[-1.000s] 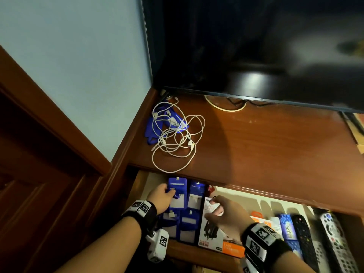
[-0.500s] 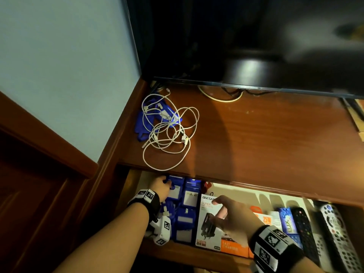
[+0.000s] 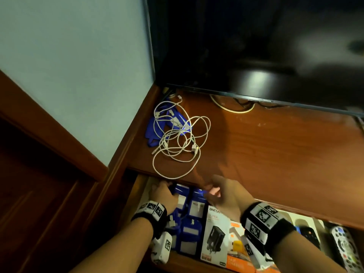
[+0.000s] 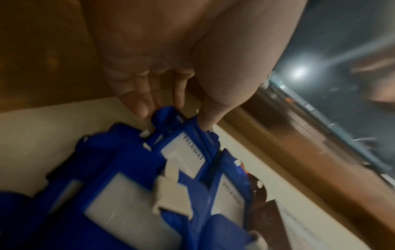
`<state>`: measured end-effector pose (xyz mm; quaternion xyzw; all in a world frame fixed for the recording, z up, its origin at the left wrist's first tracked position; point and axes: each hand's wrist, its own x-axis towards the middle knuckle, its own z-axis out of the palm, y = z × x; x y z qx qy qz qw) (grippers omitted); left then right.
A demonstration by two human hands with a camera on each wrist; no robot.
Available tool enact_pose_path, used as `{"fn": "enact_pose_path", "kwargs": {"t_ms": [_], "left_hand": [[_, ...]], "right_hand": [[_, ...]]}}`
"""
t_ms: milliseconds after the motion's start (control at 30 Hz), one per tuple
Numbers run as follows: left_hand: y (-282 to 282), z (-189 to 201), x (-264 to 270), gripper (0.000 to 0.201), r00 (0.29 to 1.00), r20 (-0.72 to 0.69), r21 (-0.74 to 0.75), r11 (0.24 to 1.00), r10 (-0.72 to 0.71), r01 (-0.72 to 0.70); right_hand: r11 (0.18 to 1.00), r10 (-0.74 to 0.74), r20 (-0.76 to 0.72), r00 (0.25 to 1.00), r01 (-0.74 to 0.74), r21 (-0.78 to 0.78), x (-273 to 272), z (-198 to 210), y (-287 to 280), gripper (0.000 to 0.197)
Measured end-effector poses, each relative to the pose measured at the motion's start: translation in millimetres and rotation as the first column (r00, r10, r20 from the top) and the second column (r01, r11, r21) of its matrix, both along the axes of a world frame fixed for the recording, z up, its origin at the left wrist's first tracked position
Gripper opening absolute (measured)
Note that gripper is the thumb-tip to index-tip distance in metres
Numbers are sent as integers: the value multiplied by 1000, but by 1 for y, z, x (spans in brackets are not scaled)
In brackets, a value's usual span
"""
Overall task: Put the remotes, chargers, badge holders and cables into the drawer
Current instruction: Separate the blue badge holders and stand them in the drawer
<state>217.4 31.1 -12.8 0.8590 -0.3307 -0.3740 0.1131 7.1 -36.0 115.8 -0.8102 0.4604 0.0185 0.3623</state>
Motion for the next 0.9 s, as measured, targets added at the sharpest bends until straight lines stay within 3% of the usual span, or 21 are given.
{"fn": "enact_pose_path", "kwargs": {"t_ms": [100,200,300,433,533,667,900], "left_hand": [[17,21,10,33,998,-42,-1,999,-36,36],[34,50,26,22,989,-101,-20,994,-111,110],[50,80,44,17,975,-162,-79,987,-150,138],[61,124,66,11,979,-191,-187,982,-66,30],[65,147,80,10,986,-169,-306,951,-4,-49],[62,154,92,11,986,-161,-372,922,50,-108],[45,140,102,11,980,-69,-381,903,187,-199]], "right_hand": [[993,-34,126,991,48,-107,34,-2,-23,13],[990,18,166,986,6,-142,82,13,-51,11],[991,71,121,990,-56,-125,137,28,-71,16],[973,189,85,978,-174,-153,214,20,-85,29],[920,308,-116,944,-326,-216,257,5,-91,44],[864,330,-414,848,-448,-231,275,-14,-86,61],[694,489,-384,783,-616,-373,255,-17,-61,48]]}}
